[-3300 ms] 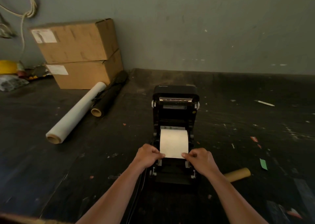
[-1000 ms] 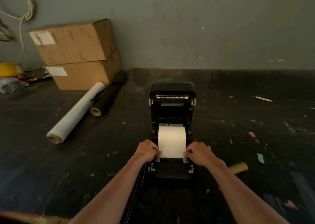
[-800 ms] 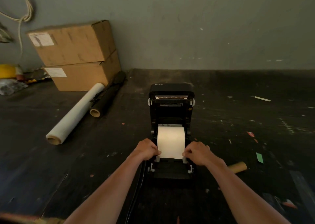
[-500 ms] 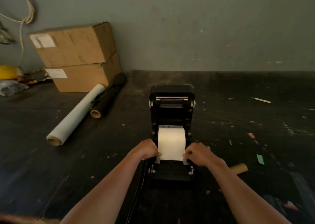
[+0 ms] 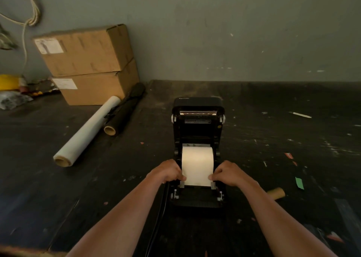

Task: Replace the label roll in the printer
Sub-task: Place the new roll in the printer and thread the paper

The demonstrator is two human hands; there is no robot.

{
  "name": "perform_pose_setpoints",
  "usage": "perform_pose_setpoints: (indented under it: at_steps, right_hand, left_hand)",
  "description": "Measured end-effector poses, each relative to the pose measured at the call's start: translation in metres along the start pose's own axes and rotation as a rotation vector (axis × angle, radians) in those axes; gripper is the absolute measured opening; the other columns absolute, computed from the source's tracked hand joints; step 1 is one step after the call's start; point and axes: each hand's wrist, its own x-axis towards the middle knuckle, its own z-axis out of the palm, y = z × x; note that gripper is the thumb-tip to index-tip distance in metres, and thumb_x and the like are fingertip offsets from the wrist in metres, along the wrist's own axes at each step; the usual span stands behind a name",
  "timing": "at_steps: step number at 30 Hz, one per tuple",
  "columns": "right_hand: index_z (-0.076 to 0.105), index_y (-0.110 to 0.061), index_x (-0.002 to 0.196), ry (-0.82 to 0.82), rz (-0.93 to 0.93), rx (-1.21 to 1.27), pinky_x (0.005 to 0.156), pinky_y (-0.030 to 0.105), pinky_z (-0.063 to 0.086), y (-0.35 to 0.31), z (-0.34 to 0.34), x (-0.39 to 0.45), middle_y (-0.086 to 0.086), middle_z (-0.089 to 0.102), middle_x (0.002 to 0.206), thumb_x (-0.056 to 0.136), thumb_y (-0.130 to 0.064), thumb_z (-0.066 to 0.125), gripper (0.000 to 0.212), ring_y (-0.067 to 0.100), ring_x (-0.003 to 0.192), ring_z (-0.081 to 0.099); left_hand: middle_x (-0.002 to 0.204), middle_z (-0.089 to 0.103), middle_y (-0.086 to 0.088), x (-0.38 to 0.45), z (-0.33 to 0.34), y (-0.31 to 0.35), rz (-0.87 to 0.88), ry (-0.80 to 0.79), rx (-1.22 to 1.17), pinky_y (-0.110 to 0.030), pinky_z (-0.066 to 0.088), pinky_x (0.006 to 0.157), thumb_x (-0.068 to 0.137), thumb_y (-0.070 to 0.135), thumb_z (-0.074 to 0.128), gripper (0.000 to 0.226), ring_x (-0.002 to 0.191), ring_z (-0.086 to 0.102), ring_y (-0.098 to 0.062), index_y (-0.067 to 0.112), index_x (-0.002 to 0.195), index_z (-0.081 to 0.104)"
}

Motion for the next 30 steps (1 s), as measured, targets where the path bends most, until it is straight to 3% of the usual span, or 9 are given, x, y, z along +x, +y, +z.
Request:
perform_pose_setpoints:
  at_steps: [4,6,9,13,22,25,28,30]
  right_hand:
    - [0.072,-0.02,0.102,0.049,-0.015,0.081,0.071,0.018,0.037,0.006,0.004,-0.004,-0.001,0.068,0.111,0.089,-0.033,0.064,0.019,0.004,0.091,0.057]
    - [0.071,-0.023,0.1,0.046,-0.033,0.061,0.072,0.018,0.04,0.008,0.007,-0.004,-0.002,0.067,0.109,0.09,-0.032,0.062,0.016,0.003,0.089,0.057]
    - [0.069,-0.022,0.102,0.036,-0.045,-0.015,0.086,0.03,0.049,0.006,0.009,-0.004,-0.002,0.066,0.106,0.092,-0.031,0.059,0.017,0.008,0.092,0.06]
    - [0.069,-0.021,0.103,0.021,-0.055,-0.086,0.093,0.038,0.049,0.003,0.008,-0.003,-0.002,0.066,0.107,0.092,-0.031,0.058,0.018,0.008,0.091,0.061]
    - [0.069,-0.02,0.105,0.042,0.024,-0.162,0.1,0.046,0.044,-0.005,0.01,0.001,0.001,0.068,0.11,0.091,-0.032,0.061,0.02,0.016,0.101,0.06]
    - [0.069,-0.02,0.104,0.054,0.036,-0.165,0.101,0.047,0.043,-0.006,0.01,0.0,0.0,0.068,0.108,0.09,-0.032,0.061,0.021,0.016,0.101,0.06]
    - [0.07,-0.02,0.097,0.075,0.036,-0.15,0.101,0.048,0.043,-0.005,0.011,-0.002,-0.002,0.068,0.101,0.089,-0.034,0.062,0.018,0.014,0.095,0.061]
    - [0.066,-0.023,0.09,0.182,0.012,-0.155,0.098,0.046,0.045,-0.005,0.013,-0.006,-0.007,0.066,0.091,0.088,-0.036,0.064,0.013,0.01,0.088,0.061]
  left_hand:
    - [0.082,0.061,0.004,0.002,-0.004,0.003,-0.011,-0.025,0.052,-0.025,0.043,0.06,0.084,0.029,0.07,0.026,0.078,0.057,-0.011,0.012,0.103,0.07]
    - [0.085,0.061,0.002,0.003,-0.005,0.003,-0.021,-0.048,0.069,-0.027,0.045,0.063,0.084,0.031,0.069,0.025,0.084,0.059,-0.015,0.014,0.101,0.07]
    - [0.09,0.063,0.0,0.003,-0.006,0.003,-0.037,-0.049,0.043,-0.029,0.047,0.068,0.082,0.038,0.07,0.029,0.086,0.059,-0.016,0.014,0.099,0.068]
    - [0.088,0.064,-0.003,0.002,-0.003,-0.004,-0.025,0.003,-0.043,-0.025,0.044,0.057,0.081,0.036,0.072,0.027,0.074,0.058,-0.013,0.013,0.093,0.07]
    - [0.098,0.065,-0.004,0.0,0.002,-0.003,0.005,0.034,-0.022,-0.026,0.046,0.065,0.084,0.027,0.071,0.024,0.085,0.058,-0.016,0.01,0.101,0.071]
    - [0.106,0.067,-0.008,0.002,0.002,0.001,-0.013,0.043,-0.004,-0.031,0.047,0.077,0.083,0.025,0.071,0.023,0.088,0.059,-0.016,0.009,0.1,0.07]
    - [0.109,0.066,-0.009,0.003,0.003,0.0,-0.029,0.043,-0.005,-0.032,0.048,0.078,0.083,0.025,0.072,0.025,0.093,0.059,-0.018,0.01,0.102,0.068]
    - [0.11,0.065,-0.01,0.004,0.003,0.0,-0.03,0.046,-0.007,-0.032,0.047,0.077,0.083,0.024,0.072,0.024,0.094,0.059,-0.019,0.009,0.101,0.067]
